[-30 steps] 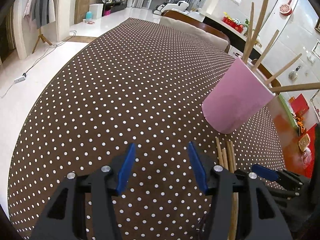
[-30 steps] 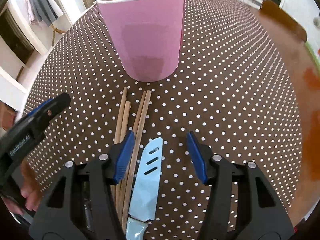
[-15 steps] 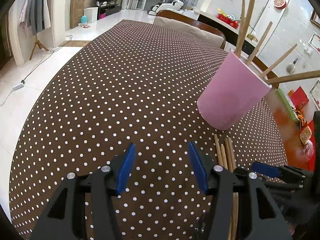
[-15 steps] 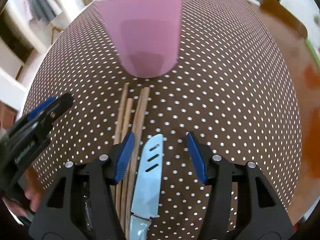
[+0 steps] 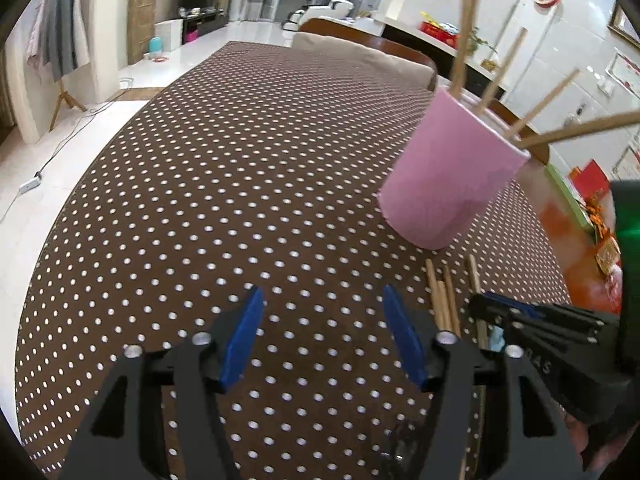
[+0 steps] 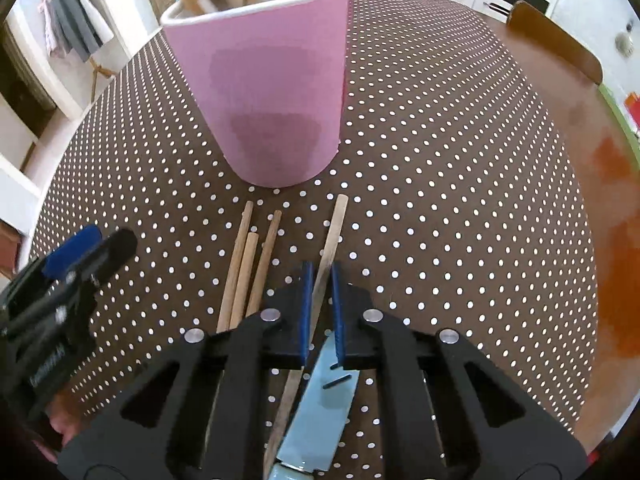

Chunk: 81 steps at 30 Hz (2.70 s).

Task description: Organize utensils

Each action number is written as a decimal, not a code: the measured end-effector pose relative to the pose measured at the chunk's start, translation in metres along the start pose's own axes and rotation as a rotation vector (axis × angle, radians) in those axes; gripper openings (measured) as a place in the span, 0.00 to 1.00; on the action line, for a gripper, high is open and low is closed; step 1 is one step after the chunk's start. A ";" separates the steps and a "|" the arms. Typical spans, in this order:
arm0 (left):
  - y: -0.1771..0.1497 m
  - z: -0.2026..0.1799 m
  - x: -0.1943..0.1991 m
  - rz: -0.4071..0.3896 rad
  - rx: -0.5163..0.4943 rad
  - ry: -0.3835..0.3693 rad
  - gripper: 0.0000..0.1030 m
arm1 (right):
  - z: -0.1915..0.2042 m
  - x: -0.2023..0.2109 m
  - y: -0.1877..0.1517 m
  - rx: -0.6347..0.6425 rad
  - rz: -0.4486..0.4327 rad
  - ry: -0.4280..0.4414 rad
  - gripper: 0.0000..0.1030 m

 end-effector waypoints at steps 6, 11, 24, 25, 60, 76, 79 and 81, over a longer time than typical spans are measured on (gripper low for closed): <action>-0.011 -0.027 0.003 0.034 -0.099 -0.045 0.63 | -0.015 0.011 -0.004 -0.064 -0.025 0.078 0.09; -0.021 -0.041 -0.008 0.078 -0.164 -0.014 0.63 | -0.034 0.036 -0.003 -0.103 -0.078 0.129 0.09; -0.017 -0.068 -0.023 0.086 -0.240 0.098 0.63 | -0.077 0.059 -0.016 -0.177 -0.110 0.168 0.06; -0.015 -0.068 -0.023 0.090 -0.231 0.104 0.63 | -0.078 0.059 -0.016 -0.181 -0.109 0.170 0.06; 0.051 -0.085 0.051 -0.226 -0.061 0.080 0.06 | -0.084 0.163 0.002 -0.180 -0.373 0.118 0.06; 0.100 -0.114 0.136 -0.473 -0.132 0.069 0.05 | -0.091 0.239 0.050 -0.197 -0.530 0.109 0.06; 0.109 -0.121 0.154 -0.517 -0.146 0.071 0.05 | -0.092 0.258 0.064 -0.199 -0.573 0.096 0.06; 0.118 -0.126 0.166 -0.550 -0.152 0.065 0.05 | -0.093 0.270 0.072 -0.208 -0.597 0.090 0.06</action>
Point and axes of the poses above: each gripper's, at about its wrist camera, not at the fingertips, and x roughly against the way its jaws point, z to its left, y to its top, the point moved 5 cm from there along -x, roughly the way its jaws point, and after that the axes turned 2 degrees about x, right-handed, at the moved point
